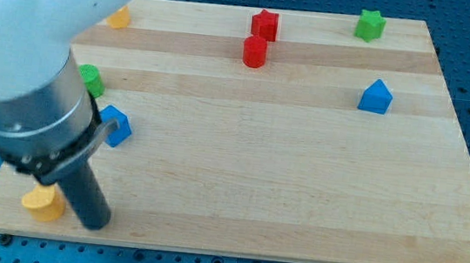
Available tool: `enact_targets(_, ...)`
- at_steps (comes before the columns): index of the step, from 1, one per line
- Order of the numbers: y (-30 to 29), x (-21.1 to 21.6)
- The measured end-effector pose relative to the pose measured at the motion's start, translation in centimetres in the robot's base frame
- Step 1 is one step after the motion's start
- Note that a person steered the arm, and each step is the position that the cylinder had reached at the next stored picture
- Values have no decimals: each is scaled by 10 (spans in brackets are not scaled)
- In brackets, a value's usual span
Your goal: Move the yellow heart to the bottom left side
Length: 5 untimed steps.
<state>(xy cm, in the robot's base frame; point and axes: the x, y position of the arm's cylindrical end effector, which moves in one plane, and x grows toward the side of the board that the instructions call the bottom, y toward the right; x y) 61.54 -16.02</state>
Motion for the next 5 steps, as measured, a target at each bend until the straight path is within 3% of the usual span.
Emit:
enact_targets(2,-53,-12)
enact_targets(4,-53,-24)
enact_targets(5,-53,-66)
